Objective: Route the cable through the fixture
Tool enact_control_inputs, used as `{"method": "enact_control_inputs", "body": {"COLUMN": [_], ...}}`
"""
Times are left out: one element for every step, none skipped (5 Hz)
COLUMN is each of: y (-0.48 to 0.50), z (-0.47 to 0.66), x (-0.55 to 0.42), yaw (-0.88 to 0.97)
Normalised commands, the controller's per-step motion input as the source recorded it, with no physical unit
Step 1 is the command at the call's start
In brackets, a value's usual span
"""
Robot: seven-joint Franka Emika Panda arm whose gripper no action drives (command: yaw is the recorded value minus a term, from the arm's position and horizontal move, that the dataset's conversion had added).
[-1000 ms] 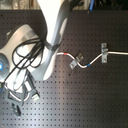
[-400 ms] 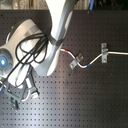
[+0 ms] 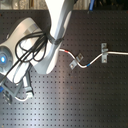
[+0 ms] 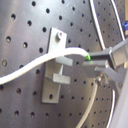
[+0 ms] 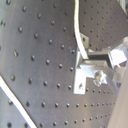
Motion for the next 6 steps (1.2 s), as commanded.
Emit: {"method": "enact_control_inputs", "body": {"y": [-0.349, -0.382, -0.259, -0.232, -0.208, -0.166], "z": [0.00, -0.02, 0.05, 0.22, 0.32, 0.01], "x": [-0.230, -0.225, -0.028, -0.039, -0.141, -0.346], "yaw": [0.49, 0.43, 0.55, 0.59, 0.57, 0.47]}}
